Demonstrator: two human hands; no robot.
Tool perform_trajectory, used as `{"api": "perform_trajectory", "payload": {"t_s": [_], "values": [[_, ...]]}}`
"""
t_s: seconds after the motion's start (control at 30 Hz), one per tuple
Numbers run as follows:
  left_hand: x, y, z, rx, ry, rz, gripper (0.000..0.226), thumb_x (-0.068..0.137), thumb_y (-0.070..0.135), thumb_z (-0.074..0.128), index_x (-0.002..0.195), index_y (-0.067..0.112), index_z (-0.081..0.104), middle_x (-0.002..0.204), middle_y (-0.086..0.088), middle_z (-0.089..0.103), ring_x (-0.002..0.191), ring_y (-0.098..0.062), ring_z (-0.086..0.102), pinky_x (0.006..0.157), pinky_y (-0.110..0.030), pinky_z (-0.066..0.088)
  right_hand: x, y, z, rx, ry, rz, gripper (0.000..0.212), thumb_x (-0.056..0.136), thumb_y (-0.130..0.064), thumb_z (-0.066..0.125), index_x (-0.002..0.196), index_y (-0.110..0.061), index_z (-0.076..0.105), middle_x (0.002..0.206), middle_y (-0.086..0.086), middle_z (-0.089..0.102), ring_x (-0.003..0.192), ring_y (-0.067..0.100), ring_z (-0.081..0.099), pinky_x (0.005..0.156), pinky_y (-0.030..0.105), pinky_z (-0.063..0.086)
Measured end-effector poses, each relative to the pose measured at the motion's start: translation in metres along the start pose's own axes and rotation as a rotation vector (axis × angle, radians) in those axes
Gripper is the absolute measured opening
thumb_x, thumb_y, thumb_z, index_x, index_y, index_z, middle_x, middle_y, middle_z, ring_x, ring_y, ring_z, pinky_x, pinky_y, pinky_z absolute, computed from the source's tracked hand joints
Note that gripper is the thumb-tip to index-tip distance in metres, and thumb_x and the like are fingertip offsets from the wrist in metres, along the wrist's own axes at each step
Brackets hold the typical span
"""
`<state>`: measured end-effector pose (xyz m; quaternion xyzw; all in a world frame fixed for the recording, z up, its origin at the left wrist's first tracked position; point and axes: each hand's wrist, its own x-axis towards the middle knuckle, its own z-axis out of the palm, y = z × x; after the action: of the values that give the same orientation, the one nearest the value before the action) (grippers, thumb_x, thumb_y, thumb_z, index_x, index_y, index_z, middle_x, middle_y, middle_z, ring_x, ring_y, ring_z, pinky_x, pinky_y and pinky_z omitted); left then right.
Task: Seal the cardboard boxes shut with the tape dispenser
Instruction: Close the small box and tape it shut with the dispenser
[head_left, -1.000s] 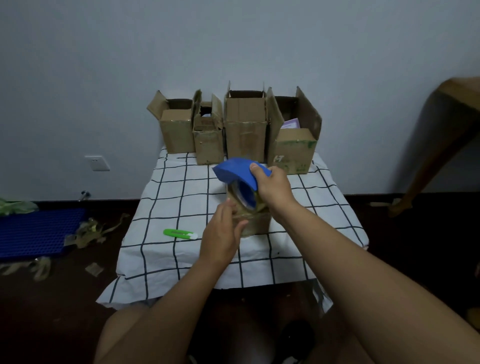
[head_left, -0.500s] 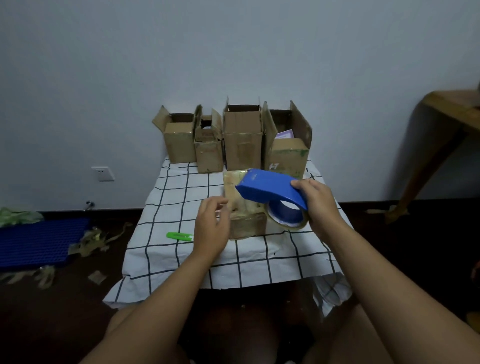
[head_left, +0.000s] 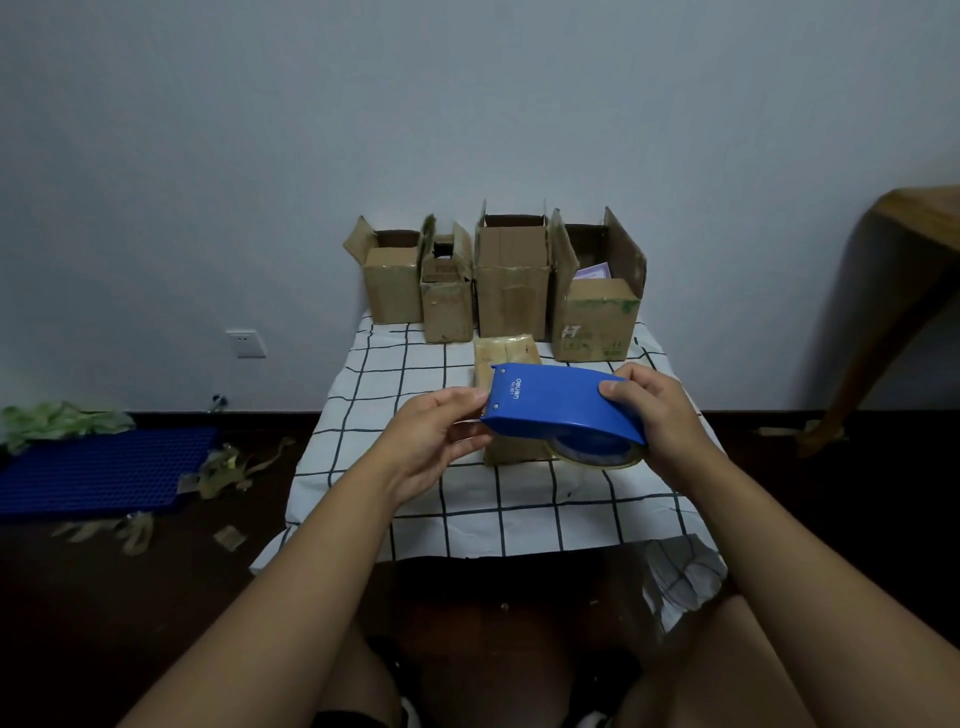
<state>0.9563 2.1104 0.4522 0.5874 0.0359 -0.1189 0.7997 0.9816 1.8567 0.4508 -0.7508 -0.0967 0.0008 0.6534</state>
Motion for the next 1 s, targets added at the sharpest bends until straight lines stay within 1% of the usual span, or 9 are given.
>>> {"api": "perform_trajectory", "payload": {"t_s": [0.1, 0.2, 0.3, 0.4, 0.5, 0.63, 0.77, 0.9, 1.0], "values": [[-0.006, 0.004, 0.001, -0.015, 0.01, 0.002, 0.013, 0.094, 0.015, 0.06, 0.101, 0.007, 0.068, 0.097, -0.007, 0.075, 0.083, -0.013, 0.071, 0.07, -0.023, 0.056, -0.004, -0.003, 0.001, 0.012, 0.001, 0.0, 0.036, 0.068, -0.058, 0.066, 0.076, -0.024, 0.063, 0.079, -0.003, 0.067, 0.072, 0.018, 0.065, 0.063, 0.031, 0.05], [-0.008, 0.006, 0.003, -0.017, 0.022, 0.012, 0.013, 0.096, 0.012, 0.057, 0.102, 0.007, 0.067, 0.095, -0.006, 0.075, 0.08, -0.013, 0.071, 0.069, -0.023, 0.056, -0.005, -0.005, 0.001, 0.049, -0.011, 0.01, 0.028, 0.067, -0.056, 0.067, 0.069, -0.029, 0.064, 0.075, -0.005, 0.066, 0.069, 0.014, 0.064, 0.058, 0.026, 0.05], [-0.006, 0.005, 0.009, -0.01, 0.051, -0.007, 0.02, 0.097, 0.019, 0.057, 0.112, 0.01, 0.067, 0.106, -0.008, 0.074, 0.092, -0.016, 0.072, 0.073, -0.026, 0.057, -0.004, -0.004, 0.0, 0.158, 0.0, 0.025, 0.023, 0.07, -0.046, 0.069, 0.069, -0.024, 0.062, 0.074, -0.003, 0.063, 0.068, 0.014, 0.061, 0.057, 0.026, 0.047], [-0.001, 0.003, 0.016, -0.03, 0.067, -0.097, 0.025, 0.096, 0.024, 0.059, 0.117, 0.011, 0.064, 0.109, -0.01, 0.073, 0.101, -0.024, 0.07, 0.08, -0.033, 0.059, -0.001, -0.003, -0.001, 0.284, 0.036, 0.057, 0.032, 0.069, -0.044, 0.07, 0.077, -0.016, 0.058, 0.089, 0.01, 0.06, 0.08, 0.024, 0.06, 0.066, 0.035, 0.048], [0.005, 0.004, 0.017, -0.054, 0.074, -0.124, 0.025, 0.093, 0.017, 0.062, 0.115, 0.004, 0.063, 0.098, -0.014, 0.075, 0.088, -0.022, 0.073, 0.07, -0.027, 0.059, 0.003, -0.001, -0.003, 0.332, 0.05, 0.072, 0.027, 0.076, -0.037, 0.066, 0.083, -0.013, 0.056, 0.099, 0.015, 0.057, 0.089, 0.031, 0.057, 0.071, 0.039, 0.046], [0.014, 0.01, 0.012, -0.161, 0.092, -0.122, 0.031, 0.09, 0.001, 0.061, 0.121, 0.002, 0.06, 0.095, -0.017, 0.073, 0.077, -0.018, 0.072, 0.065, -0.023, 0.057, 0.01, 0.001, -0.003, 0.362, 0.057, 0.076, 0.024, 0.077, -0.034, 0.064, 0.083, -0.013, 0.054, 0.095, 0.015, 0.055, 0.083, 0.027, 0.056, 0.065, 0.032, 0.048], [0.024, 0.014, 0.01, -0.208, 0.121, -0.173, 0.023, 0.09, 0.006, 0.063, 0.113, 0.002, 0.063, 0.084, -0.014, 0.074, 0.074, -0.018, 0.072, 0.062, -0.024, 0.057, 0.016, 0.003, -0.003, 0.331, 0.035, 0.073, 0.026, 0.073, -0.039, 0.069, 0.075, -0.017, 0.056, 0.089, 0.01, 0.057, 0.08, 0.024, 0.057, 0.064, 0.032, 0.047], [0.03, 0.015, 0.004, -0.11, 0.098, -0.251, 0.021, 0.09, 0.003, 0.063, 0.11, -0.003, 0.066, 0.1, -0.017, 0.072, 0.08, -0.015, 0.07, 0.062, -0.021, 0.057, 0.023, 0.005, -0.007, 0.247, 0.0, 0.047, 0.027, 0.065, -0.048, 0.073, 0.068, -0.025, 0.061, 0.079, 0.002, 0.063, 0.071, 0.017, 0.062, 0.06, 0.03, 0.048], [0.036, 0.015, 0.001, -0.047, 0.106, -0.305, 0.023, 0.092, -0.002, 0.058, 0.114, -0.003, 0.064, 0.098, -0.016, 0.073, 0.079, -0.014, 0.071, 0.064, -0.021, 0.058, 0.03, 0.004, -0.013, 0.138, -0.035, -0.002, 0.022, 0.067, -0.05, 0.072, 0.067, -0.029, 0.063, 0.077, -0.001, 0.065, 0.07, 0.017, 0.064, 0.061, 0.032, 0.048]]}}
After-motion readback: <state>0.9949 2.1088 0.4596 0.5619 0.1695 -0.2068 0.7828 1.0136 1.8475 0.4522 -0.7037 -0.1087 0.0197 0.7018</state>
